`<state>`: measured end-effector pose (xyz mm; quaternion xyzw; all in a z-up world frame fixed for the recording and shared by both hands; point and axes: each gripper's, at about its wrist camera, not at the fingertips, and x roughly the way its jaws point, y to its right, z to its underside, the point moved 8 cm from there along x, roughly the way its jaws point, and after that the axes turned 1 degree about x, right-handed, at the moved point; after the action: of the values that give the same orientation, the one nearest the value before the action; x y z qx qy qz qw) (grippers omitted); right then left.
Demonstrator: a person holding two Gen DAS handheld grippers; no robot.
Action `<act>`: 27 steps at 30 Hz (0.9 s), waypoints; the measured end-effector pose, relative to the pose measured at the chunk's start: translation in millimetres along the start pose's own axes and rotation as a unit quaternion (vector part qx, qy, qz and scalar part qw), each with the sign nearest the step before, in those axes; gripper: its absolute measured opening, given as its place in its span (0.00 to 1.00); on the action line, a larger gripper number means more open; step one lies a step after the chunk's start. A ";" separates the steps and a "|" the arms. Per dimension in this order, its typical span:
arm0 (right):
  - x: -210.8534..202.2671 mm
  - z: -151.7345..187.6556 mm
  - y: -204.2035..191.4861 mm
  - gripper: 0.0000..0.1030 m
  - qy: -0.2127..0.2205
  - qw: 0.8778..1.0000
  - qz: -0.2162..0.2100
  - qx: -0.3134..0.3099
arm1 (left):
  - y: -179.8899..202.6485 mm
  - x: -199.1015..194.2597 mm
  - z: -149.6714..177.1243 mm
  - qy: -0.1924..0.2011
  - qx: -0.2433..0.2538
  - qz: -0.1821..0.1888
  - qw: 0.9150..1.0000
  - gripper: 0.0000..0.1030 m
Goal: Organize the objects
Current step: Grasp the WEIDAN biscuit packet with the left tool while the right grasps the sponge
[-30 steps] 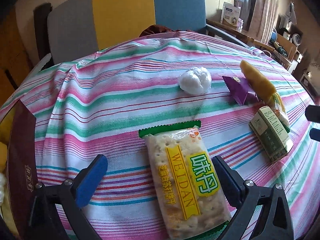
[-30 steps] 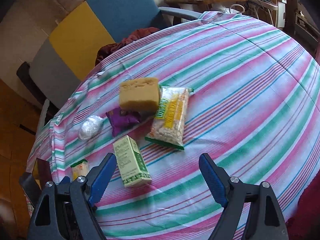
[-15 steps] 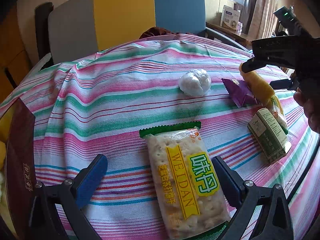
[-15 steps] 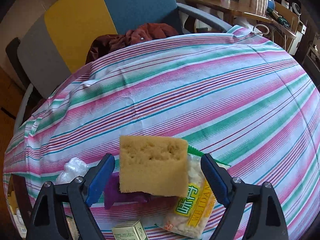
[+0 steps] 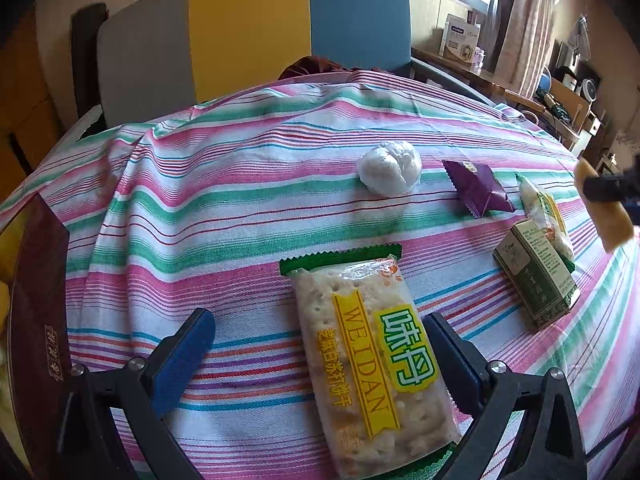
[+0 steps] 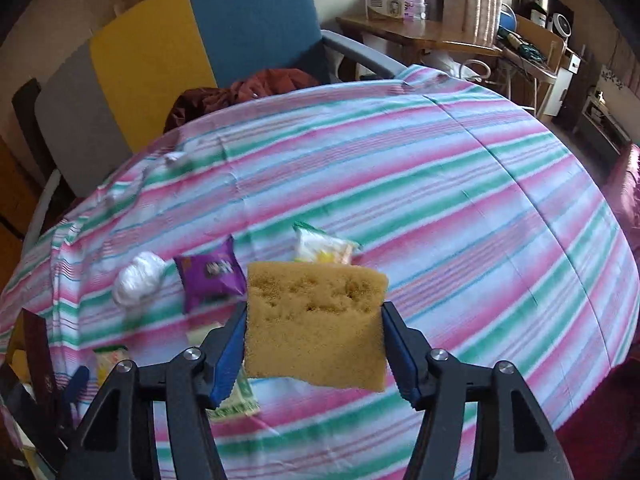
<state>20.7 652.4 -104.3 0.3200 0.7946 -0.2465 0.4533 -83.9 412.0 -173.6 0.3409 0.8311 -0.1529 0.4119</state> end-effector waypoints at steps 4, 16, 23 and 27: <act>24.6 31.4 21.0 0.62 -0.044 0.999 0.021 0.016 | -0.6 -1.9 0.6 0.001 -0.003 0.006 1.000 0.99; 35.2 33.5 24.1 0.63 -0.069 0.997 0.022 0.006 | -7.2 -13.3 3.1 -0.001 -0.023 0.034 0.999 0.99; 33.7 34.1 27.7 0.63 -0.072 0.997 0.013 0.013 | -2.0 -12.9 11.4 -0.029 0.009 -0.015 0.999 0.93; 32.8 34.6 28.8 0.63 -0.071 0.997 0.011 0.014 | 1.2 -17.6 9.3 -0.024 0.023 -0.017 0.999 0.63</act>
<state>48.7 657.6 -152.2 0.3167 0.7531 -0.2749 0.5069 -70.2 400.2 -165.3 0.3321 0.8231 -0.1870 0.4211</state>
